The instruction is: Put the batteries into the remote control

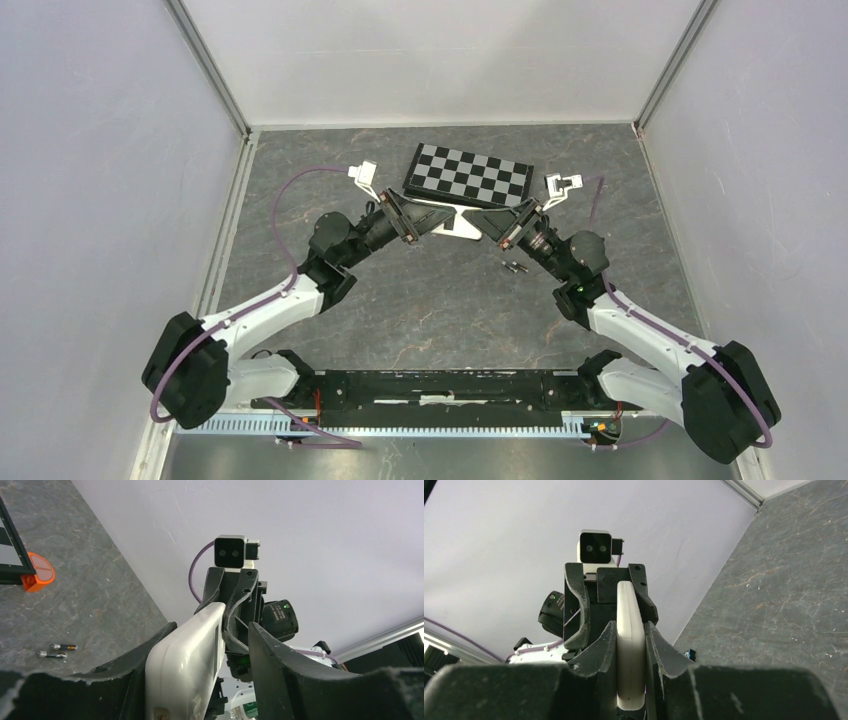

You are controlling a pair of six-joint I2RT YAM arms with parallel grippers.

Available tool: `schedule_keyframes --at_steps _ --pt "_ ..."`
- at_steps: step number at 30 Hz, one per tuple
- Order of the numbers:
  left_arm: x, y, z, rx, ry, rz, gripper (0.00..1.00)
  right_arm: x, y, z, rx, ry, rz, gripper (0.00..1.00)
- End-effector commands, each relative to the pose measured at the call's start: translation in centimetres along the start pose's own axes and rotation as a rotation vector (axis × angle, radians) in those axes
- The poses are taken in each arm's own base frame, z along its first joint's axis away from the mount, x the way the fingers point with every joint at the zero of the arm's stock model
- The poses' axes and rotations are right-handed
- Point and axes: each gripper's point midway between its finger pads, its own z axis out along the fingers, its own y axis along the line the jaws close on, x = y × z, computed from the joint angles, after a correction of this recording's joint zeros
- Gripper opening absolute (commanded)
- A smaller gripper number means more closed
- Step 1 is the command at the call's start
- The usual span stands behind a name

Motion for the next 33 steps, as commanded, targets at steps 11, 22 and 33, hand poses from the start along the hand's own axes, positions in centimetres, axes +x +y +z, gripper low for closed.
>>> schedule_keyframes --at_steps 11,22,33 --pt "-0.8 -2.6 0.3 0.163 -0.076 -0.175 0.6 -2.8 -2.9 -1.1 0.126 -0.238 0.116 0.0" --pt "-0.2 -1.9 0.9 0.124 -0.092 -0.216 0.55 -0.1 -4.1 -0.1 0.175 -0.125 0.08 0.0" --pt "0.3 -1.6 1.5 0.12 -0.041 -0.166 0.02 2.5 -4.9 -1.0 0.193 0.009 0.029 0.16"
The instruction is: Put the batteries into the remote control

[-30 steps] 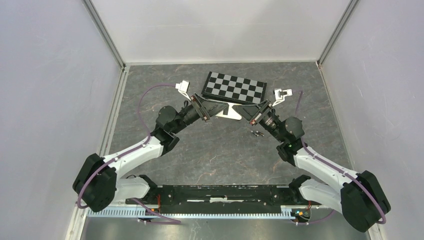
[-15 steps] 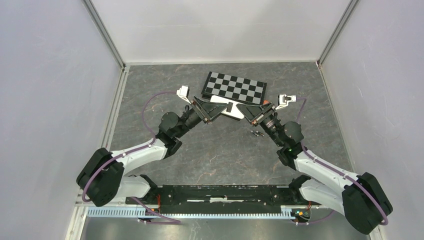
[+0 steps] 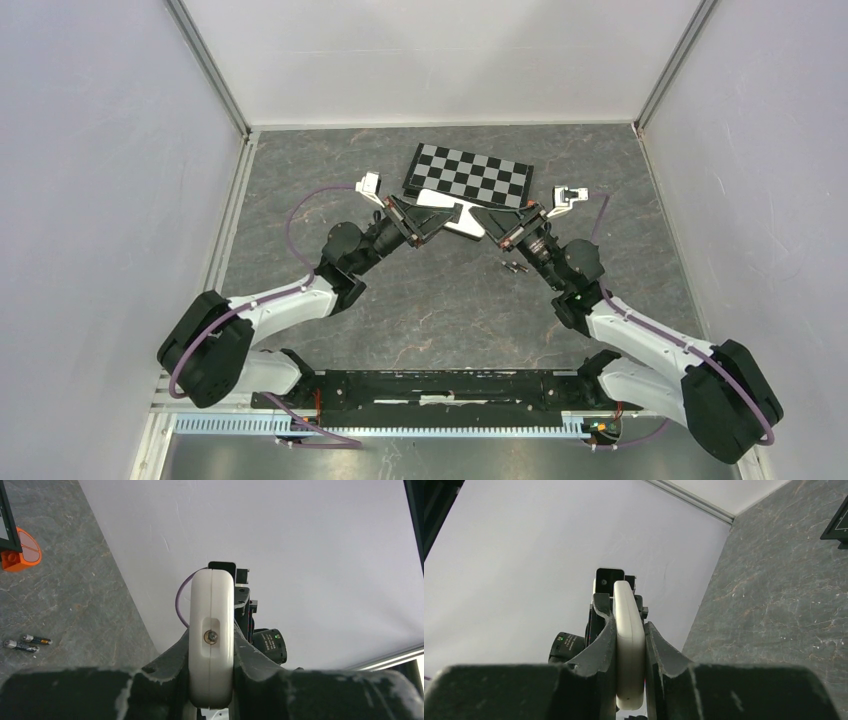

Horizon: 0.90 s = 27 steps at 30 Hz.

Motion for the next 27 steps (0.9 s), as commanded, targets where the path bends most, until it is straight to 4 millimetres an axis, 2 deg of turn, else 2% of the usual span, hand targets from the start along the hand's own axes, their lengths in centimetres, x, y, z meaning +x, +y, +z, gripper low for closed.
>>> schedule_keyframes --at_steps 1,2,3,4,7,10,12,14,18,21,22,24,27 --pt "0.3 -4.3 0.6 0.137 0.058 0.062 0.02 2.5 -3.0 -0.9 0.091 0.137 -0.123 0.27" --pt "0.3 -4.3 0.6 0.136 0.066 0.073 0.02 2.7 -3.3 -1.2 0.096 0.144 -0.137 0.39" --pt "0.3 -4.2 0.5 0.133 0.081 0.085 0.02 2.6 -3.5 -1.5 0.097 0.143 -0.145 0.46" --pt "0.3 -4.1 0.3 0.132 0.097 0.094 0.02 2.6 -3.8 -1.8 0.103 0.145 -0.15 0.49" --pt "0.0 -4.0 -0.2 0.135 0.132 0.114 0.02 2.6 -4.9 -2.2 0.15 0.177 -0.148 0.48" --pt "-0.7 -4.3 -0.8 0.151 0.15 0.133 0.02 2.6 -6.2 -2.8 0.189 0.181 -0.127 0.39" --pt "-1.0 -4.4 -1.1 0.151 0.149 0.135 0.02 2.8 -6.4 -3.0 0.186 0.191 -0.114 0.36" --pt "-1.2 -4.6 -1.3 0.154 0.151 0.137 0.02 3.2 -6.1 -3.1 0.16 0.206 -0.1 0.37" --pt "-1.2 -4.9 -1.3 0.173 0.159 0.126 0.02 3.9 -5.3 -3.0 0.093 0.239 -0.091 0.5" --pt "-1.4 -5.0 -1.3 0.195 0.167 0.103 0.02 4.2 -5.1 -3.1 0.068 0.251 -0.067 0.51" --pt "-1.4 -5.2 -1.3 0.212 0.171 0.096 0.02 4.4 -5.2 -3.1 0.065 0.258 -0.064 0.49" --pt "-1.6 -5.5 -1.3 0.232 0.174 0.081 0.02 4.6 -5.6 -3.2 0.078 0.264 -0.054 0.39" --pt "-2.0 -5.6 -1.4 0.238 0.168 0.071 0.02 4.9 -5.7 -3.5 0.067 0.272 -0.05 0.34"
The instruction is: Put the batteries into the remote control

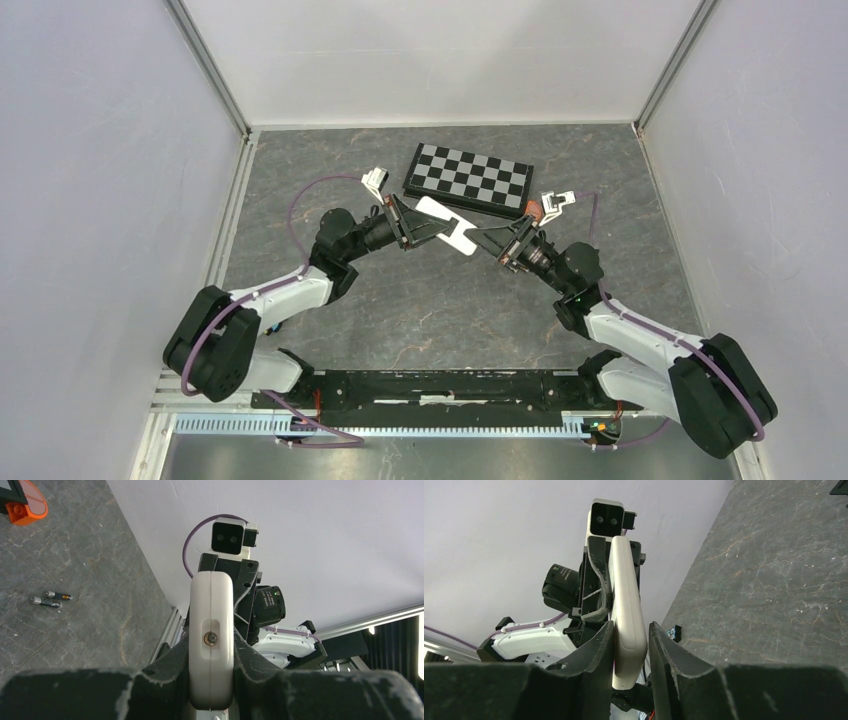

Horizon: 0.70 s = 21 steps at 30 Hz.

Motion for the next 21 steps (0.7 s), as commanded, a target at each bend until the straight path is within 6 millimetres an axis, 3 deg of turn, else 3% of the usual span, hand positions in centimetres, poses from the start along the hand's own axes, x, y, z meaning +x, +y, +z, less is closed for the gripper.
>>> schedule_keyframes --at_steps 1,4,8,12,18,21 --pt "-2.6 -7.9 -0.3 0.26 -0.057 0.082 0.02 2.5 -3.1 -1.2 0.078 0.086 0.019 0.32" --pt "-3.0 -8.2 -0.6 0.262 -0.072 0.077 0.02 2.6 -3.5 -1.2 0.09 0.094 -0.015 0.25" --pt "-4.1 -8.8 -1.2 0.261 -0.102 0.056 0.02 3.2 -4.8 -1.6 0.129 0.144 -0.112 0.23" --pt "-4.6 -9.3 -1.3 0.247 -0.09 0.051 0.02 3.1 -6.6 -2.0 0.22 0.164 -0.19 0.24" --pt "-5.1 -9.8 -1.6 0.253 -0.084 0.047 0.02 2.2 -7.5 -2.1 0.279 0.136 -0.206 0.24" --pt "-5.3 -9.9 -1.8 0.25 -0.09 0.061 0.02 1.8 -8.4 -2.5 0.332 0.101 -0.185 0.32"
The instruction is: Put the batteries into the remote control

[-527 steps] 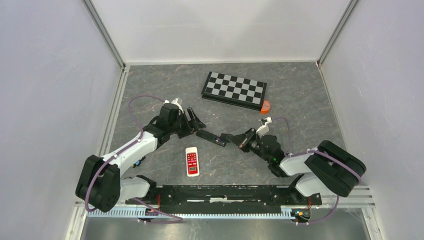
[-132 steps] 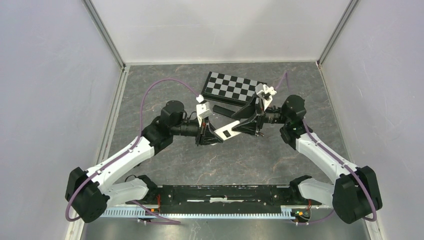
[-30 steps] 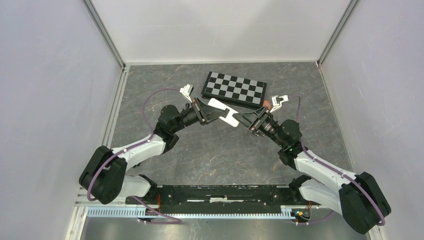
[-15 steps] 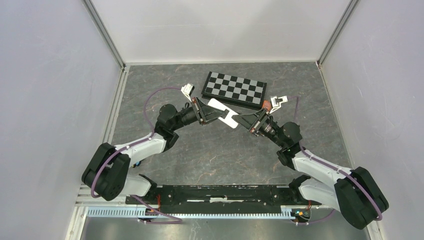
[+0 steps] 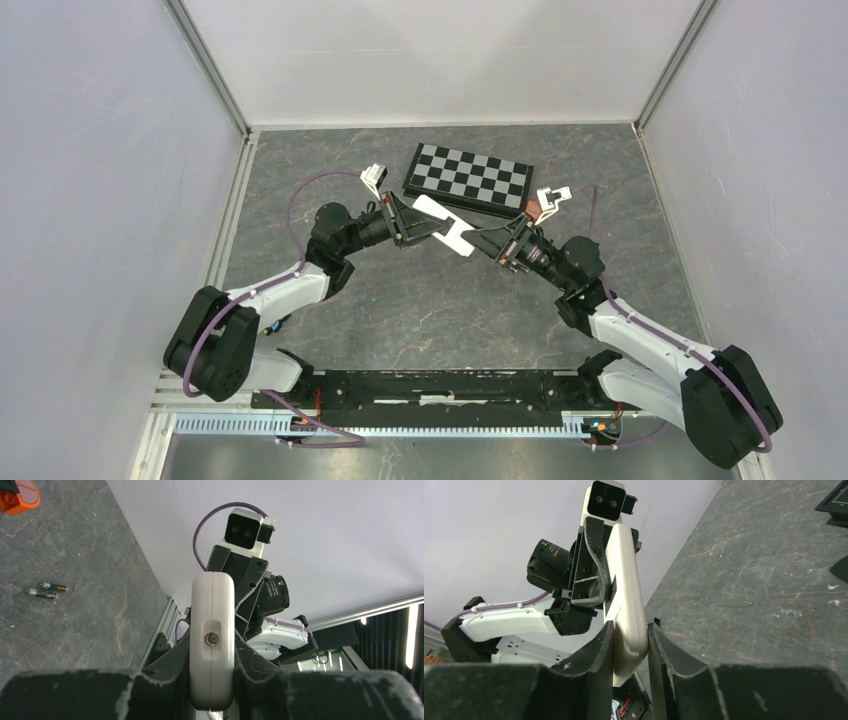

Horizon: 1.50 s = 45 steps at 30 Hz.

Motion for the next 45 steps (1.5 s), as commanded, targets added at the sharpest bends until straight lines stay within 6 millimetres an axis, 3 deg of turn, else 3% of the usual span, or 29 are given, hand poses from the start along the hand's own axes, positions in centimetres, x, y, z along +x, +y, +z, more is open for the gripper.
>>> schedule_keyframes --at_steps 1,7,10,12,16,20,24,32,37,41,45 --pt "-4.6 -9.7 -1.3 0.228 -0.14 0.096 0.02 2.8 -8.3 -2.3 0.313 0.062 -0.02 0.36" --pt "-4.1 -8.8 -1.2 0.203 -0.12 0.121 0.02 2.0 -5.4 -1.0 0.167 0.009 0.112 0.46" --pt "-4.0 -7.5 -1.0 0.177 -0.116 0.116 0.02 0.7 -2.6 -0.2 0.031 -0.033 0.154 0.42" --pt "-4.2 -5.6 -0.8 0.109 -0.125 0.117 0.02 0.0 -1.3 -0.1 -0.032 -0.058 0.158 0.4" --pt "-4.5 -0.7 -1.0 -0.109 -0.145 0.185 0.02 1.3 -4.2 -0.5 0.093 -0.021 0.1 0.42" --pt "-5.4 4.7 -3.0 -0.385 -0.194 0.26 0.02 2.3 -7.1 -1.8 0.223 0.003 0.008 0.49" --pt "-6.1 6.9 -4.5 -0.508 -0.207 0.315 0.02 2.6 -9.5 -2.2 0.33 0.056 -0.137 0.58" --pt "-5.0 6.9 -5.7 -0.511 -0.143 0.424 0.02 0.3 -15.8 -6.0 0.664 0.203 -0.572 0.67" --pt "-3.0 6.3 -5.3 -0.413 -0.048 0.439 0.02 -0.1 -18.2 -8.2 0.762 0.381 -0.753 0.54" --pt "-0.8 4.3 -4.5 -0.253 0.073 0.449 0.02 0.4 -19.1 -8.2 0.765 0.494 -0.79 0.45" --pt "1.5 0.5 -4.3 -0.036 0.195 0.497 0.02 0.6 -19.5 -7.5 0.765 0.536 -0.763 0.48"
